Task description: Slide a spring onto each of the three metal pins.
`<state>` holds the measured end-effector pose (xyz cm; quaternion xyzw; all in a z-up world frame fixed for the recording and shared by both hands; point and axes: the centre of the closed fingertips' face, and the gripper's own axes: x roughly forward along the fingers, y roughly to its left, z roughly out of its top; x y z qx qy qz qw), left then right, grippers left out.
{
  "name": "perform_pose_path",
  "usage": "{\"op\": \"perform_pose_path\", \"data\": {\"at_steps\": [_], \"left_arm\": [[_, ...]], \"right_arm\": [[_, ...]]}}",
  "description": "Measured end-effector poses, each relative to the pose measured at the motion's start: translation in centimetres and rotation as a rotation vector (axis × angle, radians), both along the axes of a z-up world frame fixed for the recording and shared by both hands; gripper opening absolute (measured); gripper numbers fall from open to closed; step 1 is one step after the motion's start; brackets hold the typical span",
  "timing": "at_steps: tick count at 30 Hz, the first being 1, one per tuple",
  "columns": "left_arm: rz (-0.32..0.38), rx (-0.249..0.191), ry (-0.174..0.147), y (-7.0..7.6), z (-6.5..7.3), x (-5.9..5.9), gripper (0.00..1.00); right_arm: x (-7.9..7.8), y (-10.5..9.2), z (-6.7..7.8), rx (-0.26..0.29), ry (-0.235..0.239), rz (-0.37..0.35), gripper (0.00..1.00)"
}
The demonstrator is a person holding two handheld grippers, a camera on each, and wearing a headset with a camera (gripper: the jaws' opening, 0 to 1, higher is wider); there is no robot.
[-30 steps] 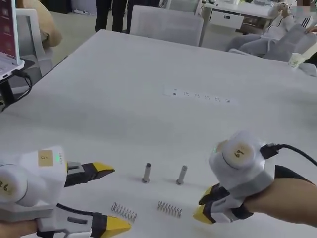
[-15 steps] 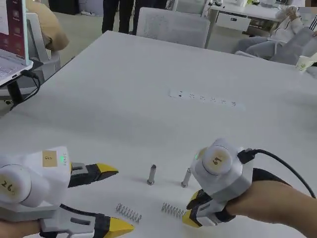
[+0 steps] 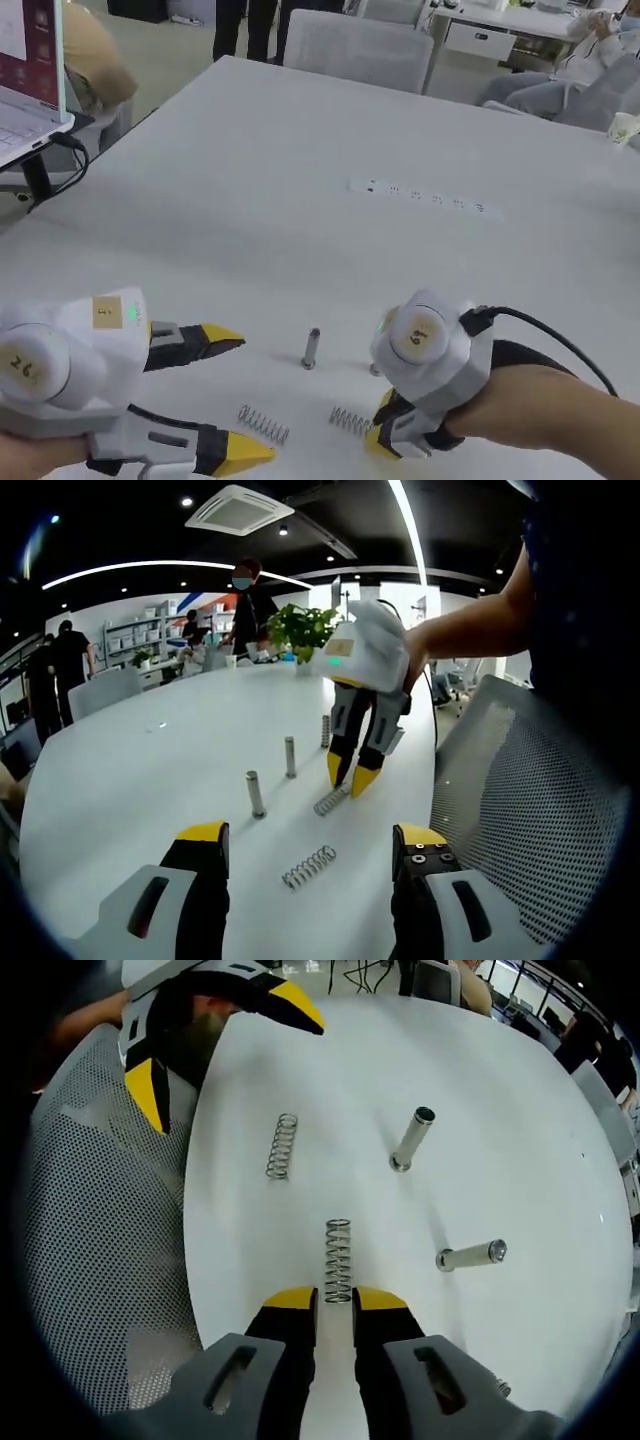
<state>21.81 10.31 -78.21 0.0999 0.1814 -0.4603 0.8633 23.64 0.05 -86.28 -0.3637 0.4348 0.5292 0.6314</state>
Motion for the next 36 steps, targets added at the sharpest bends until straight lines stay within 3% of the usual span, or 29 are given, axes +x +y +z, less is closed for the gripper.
{"op": "perform_pose_path", "data": {"at_steps": [10,17,22,28,36], "left_arm": [[-0.008,0.001,0.002,-0.2,-0.1,-0.3,0.61],[-0.020,0.001,-0.002,-0.6,0.1,-0.3,0.59],[-0.042,0.004,-0.002,-1.1,0.2,-0.6,0.55],[-0.072,-0.004,-0.015,-1.8,0.7,-0.8,0.50],[-0.128,-0.002,-0.020,-3.1,1.0,-1.4,0.41]], "right_arm": [[0.2,0.0,0.0,-0.003,-0.026,0.030,0.08],[-0.3,0.1,1.2,0.016,-0.011,0.022,0.08],[-1.0,0.1,2.6,0.043,-0.004,0.024,0.08],[-2.5,1.1,5.3,0.092,0.006,0.065,0.08],[-3.6,2.3,7.4,0.094,-0.019,0.147,0.08]]}}
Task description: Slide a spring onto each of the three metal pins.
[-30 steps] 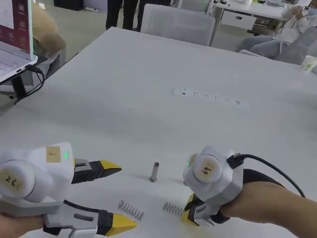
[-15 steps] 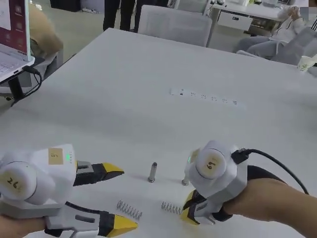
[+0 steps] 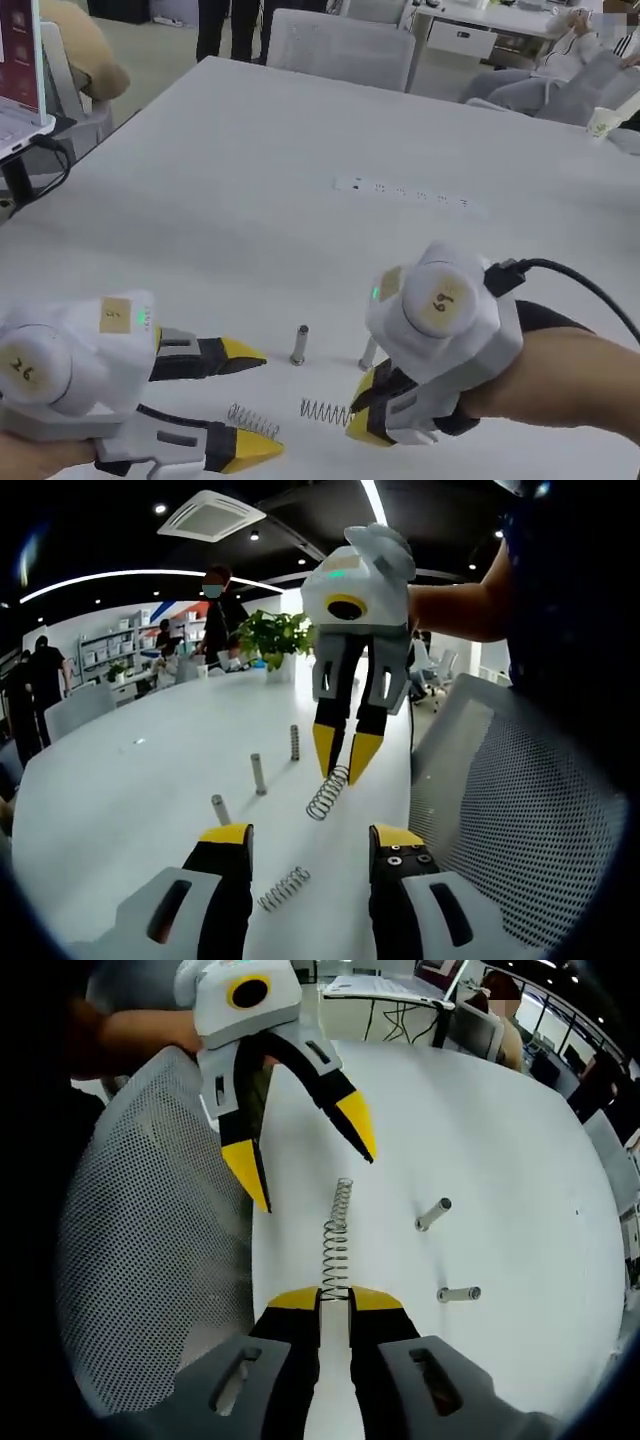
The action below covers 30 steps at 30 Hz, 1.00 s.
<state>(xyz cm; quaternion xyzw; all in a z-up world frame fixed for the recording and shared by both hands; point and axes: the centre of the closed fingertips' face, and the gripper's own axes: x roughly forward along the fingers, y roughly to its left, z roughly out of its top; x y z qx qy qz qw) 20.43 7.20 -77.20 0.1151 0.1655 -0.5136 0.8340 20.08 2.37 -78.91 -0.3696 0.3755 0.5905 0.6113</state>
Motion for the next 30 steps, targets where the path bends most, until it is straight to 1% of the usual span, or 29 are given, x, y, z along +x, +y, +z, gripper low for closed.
{"op": "perform_pose_path", "data": {"at_steps": [2,6,9,11,13,16,20,27,30], "left_arm": [[-0.026,0.010,-0.011,-0.5,0.1,-0.3,0.39],[-0.052,0.013,-0.022,-1.1,0.3,-0.5,0.34],[-0.080,0.017,-0.015,-1.5,0.2,-0.9,0.29],[-0.093,0.021,-0.020,-1.7,0.2,-1.1,0.27],[-0.109,0.020,-0.023,-2.0,0.2,-1.3,0.23],[-0.124,0.024,-0.026,-2.1,0.2,-1.5,0.19],[-0.135,0.027,-0.032,-2.2,0.2,-1.6,0.15],[-0.150,0.030,-0.035,-2.4,0.1,-1.6,0.04],[-0.148,0.031,-0.034,-2.3,0.0,-1.5,0.04]], "right_arm": [[-0.3,0.3,0.4,-0.004,-0.002,0.020,0.08],[-0.7,0.5,0.8,-0.008,-0.010,0.052,0.08],[-1.0,0.5,1.0,-0.016,-0.007,0.075,0.08],[-1.2,0.5,1.0,-0.025,-0.011,0.090,0.08],[-1.4,0.4,1.0,-0.030,-0.005,0.100,0.08],[-1.6,0.4,1.1,-0.039,-0.009,0.121,0.08],[-1.7,0.6,1.3,-0.041,-0.009,0.132,0.08],[-1.7,1.0,1.5,-0.038,-0.009,0.141,0.08],[-1.8,1.0,1.7,-0.038,-0.010,0.145,0.08]]}}
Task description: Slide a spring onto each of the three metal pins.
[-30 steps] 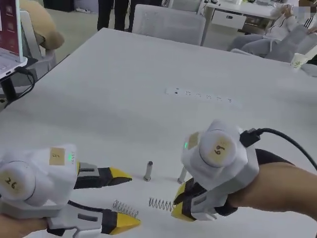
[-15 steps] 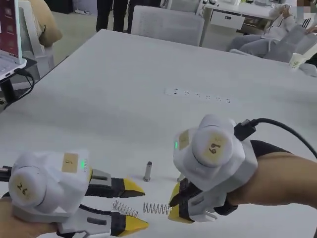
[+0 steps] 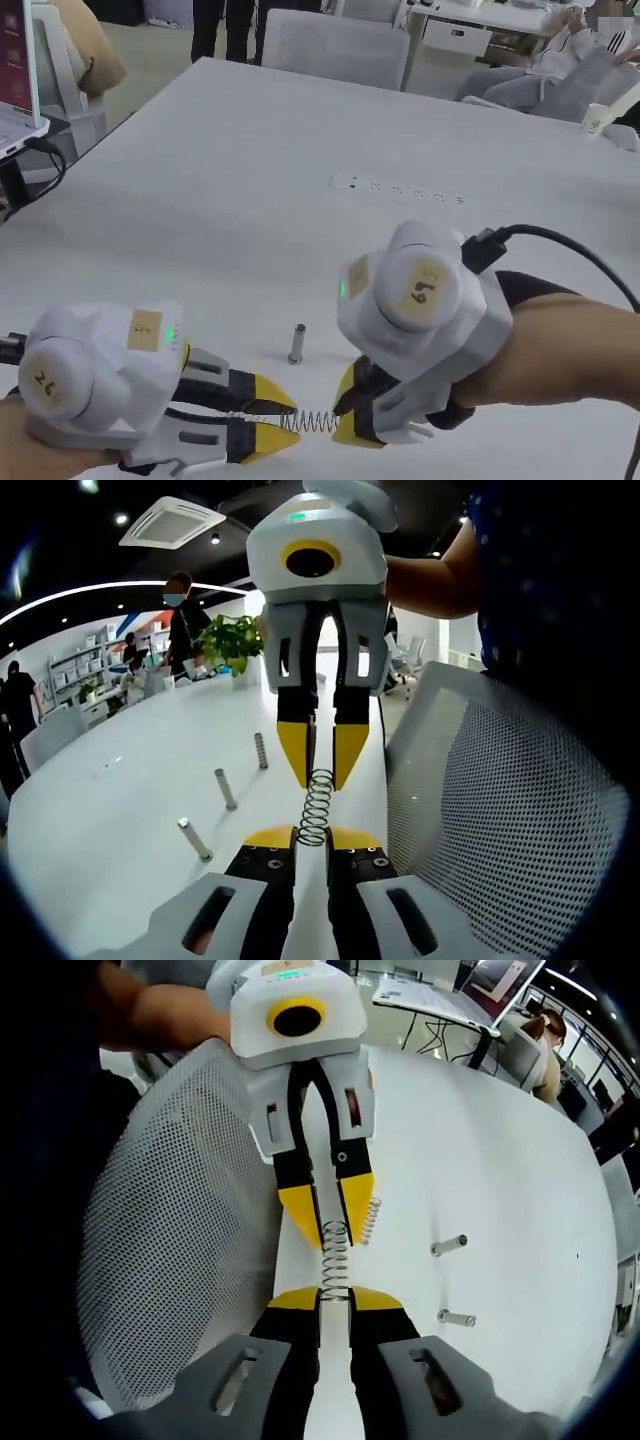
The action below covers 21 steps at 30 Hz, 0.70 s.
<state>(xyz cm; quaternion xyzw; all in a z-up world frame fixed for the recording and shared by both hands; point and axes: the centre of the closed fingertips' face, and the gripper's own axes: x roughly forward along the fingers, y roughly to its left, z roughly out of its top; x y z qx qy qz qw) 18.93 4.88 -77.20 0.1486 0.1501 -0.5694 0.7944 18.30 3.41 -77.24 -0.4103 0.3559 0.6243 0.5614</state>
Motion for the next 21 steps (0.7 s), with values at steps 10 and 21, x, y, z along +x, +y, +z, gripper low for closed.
{"op": "perform_pose_path", "data": {"at_steps": [10,21], "left_arm": [[0.005,-0.002,-0.008,0.1,0.1,0.2,0.03],[0.020,-0.030,-0.032,0.1,1.2,0.4,0.03]], "right_arm": [[0.2,0.8,2.2,0.065,0.010,-0.021,0.08],[0.0,2.8,4.6,0.140,-0.007,-0.007,0.08]]}}
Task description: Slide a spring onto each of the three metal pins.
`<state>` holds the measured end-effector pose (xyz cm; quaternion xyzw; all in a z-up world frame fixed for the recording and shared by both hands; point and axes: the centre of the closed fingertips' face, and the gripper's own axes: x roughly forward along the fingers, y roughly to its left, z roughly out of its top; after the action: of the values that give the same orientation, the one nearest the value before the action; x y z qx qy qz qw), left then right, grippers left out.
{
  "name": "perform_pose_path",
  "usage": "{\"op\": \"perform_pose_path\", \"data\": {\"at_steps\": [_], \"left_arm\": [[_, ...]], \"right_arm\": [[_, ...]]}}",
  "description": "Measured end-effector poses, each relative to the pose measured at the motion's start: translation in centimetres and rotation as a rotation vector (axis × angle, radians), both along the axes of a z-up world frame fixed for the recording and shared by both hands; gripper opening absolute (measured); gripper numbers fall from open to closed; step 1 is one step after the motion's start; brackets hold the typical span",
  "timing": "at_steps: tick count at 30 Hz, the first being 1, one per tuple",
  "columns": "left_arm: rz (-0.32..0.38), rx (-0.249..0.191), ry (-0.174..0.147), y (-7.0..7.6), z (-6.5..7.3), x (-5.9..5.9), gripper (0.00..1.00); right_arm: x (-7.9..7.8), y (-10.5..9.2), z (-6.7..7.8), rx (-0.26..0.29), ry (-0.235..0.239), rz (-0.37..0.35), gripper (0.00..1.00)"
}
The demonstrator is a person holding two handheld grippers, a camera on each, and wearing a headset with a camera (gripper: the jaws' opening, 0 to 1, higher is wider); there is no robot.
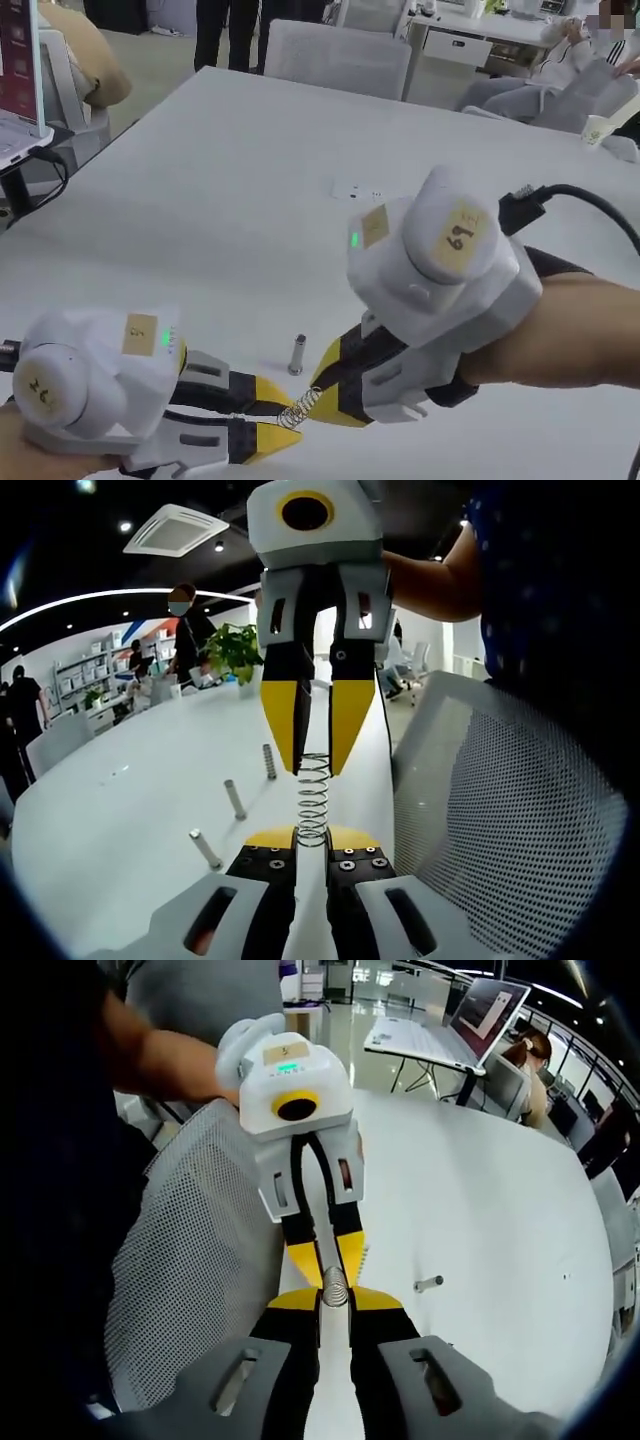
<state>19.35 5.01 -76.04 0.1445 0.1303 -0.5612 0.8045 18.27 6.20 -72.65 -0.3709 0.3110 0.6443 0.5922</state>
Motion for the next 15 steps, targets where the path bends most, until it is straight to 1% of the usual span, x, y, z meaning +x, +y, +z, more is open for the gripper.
{"op": "perform_pose_path", "data": {"at_steps": [1,4,8,15], "left_arm": [[0.001,0.000,-0.002,0.01,0.04,0.01,0.03],[0.001,0.007,-0.009,0.06,0.06,0.00,0.03],[0.006,-0.007,-0.010,0.10,0.18,0.00,0.02],[0.006,-0.010,-0.014,0.11,0.31,0.22,0.02]], "right_arm": [[-0.03,0.14,0.07,0.002,-0.003,0.003,0.08],[-0.07,0.32,-0.03,-0.015,-0.009,0.014,0.08],[-0.03,0.40,0.13,-0.021,-0.015,0.022,0.08],[0.14,0.37,0.22,-0.037,-0.022,0.027,0.08]]}}
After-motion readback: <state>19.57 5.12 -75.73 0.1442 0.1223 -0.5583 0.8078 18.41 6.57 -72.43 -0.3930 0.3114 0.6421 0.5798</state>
